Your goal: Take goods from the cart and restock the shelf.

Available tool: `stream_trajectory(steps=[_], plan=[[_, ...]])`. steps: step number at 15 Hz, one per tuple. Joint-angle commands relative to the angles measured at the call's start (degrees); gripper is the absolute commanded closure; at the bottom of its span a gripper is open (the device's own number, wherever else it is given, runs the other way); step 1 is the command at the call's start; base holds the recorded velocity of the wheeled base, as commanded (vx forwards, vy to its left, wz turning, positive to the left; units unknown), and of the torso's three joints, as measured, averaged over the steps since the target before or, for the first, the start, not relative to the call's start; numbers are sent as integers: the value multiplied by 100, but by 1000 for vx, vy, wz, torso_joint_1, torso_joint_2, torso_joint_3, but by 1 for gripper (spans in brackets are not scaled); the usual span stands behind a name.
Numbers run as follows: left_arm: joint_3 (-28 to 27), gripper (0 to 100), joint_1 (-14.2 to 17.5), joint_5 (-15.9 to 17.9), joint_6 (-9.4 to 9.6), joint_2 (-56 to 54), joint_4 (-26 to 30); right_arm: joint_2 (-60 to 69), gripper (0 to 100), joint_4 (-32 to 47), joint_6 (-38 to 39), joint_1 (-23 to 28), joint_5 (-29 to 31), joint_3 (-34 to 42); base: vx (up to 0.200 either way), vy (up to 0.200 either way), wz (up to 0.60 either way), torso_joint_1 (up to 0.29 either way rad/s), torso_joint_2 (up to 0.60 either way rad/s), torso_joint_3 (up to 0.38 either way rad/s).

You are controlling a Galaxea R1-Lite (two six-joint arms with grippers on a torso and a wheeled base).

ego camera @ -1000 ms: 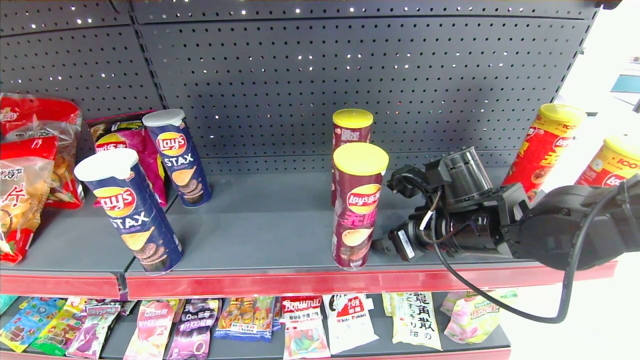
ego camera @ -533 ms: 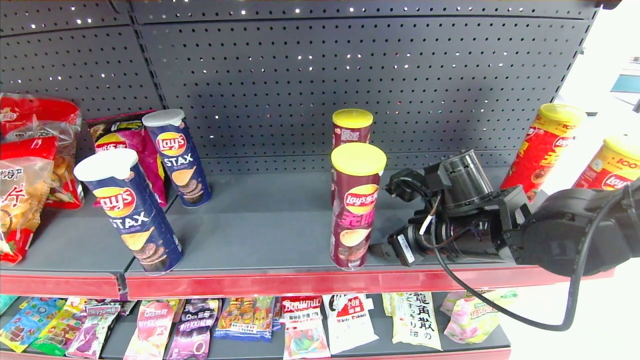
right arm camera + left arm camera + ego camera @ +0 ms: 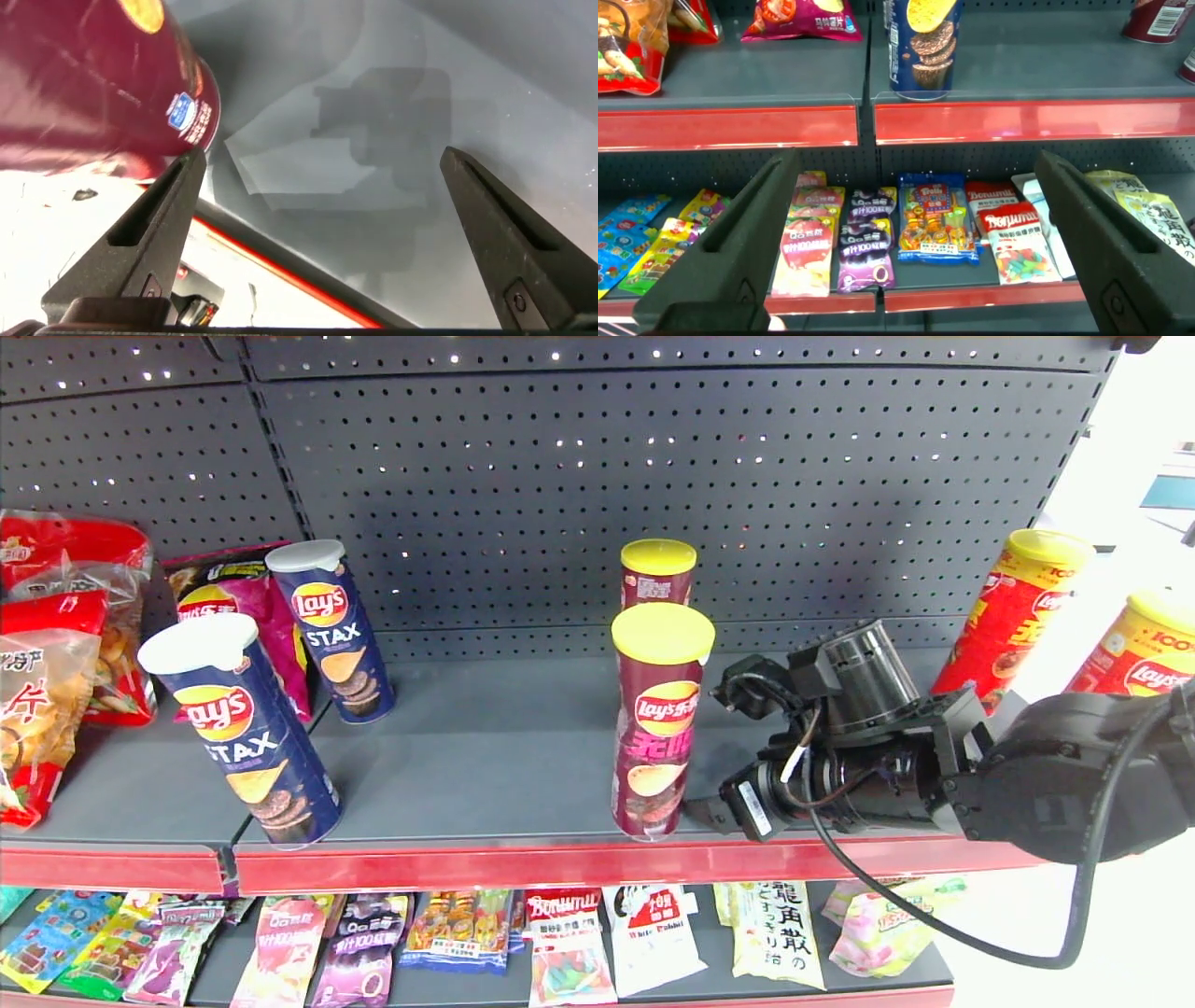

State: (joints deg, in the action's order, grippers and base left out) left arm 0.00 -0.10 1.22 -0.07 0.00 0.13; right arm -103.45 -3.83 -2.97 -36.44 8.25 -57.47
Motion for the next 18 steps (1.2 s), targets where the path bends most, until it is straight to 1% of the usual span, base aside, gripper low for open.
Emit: stream_trajectory(steps=[1, 18], plan=[[0, 0, 1, 1, -1, 0, 4, 35, 0, -4, -1, -39, 1, 7, 0, 0, 0, 0, 0, 0], [0, 0, 1, 1, -1, 0, -5, 0, 0, -4, -10, -30, 36, 60, 0, 0, 0, 0, 0, 0]])
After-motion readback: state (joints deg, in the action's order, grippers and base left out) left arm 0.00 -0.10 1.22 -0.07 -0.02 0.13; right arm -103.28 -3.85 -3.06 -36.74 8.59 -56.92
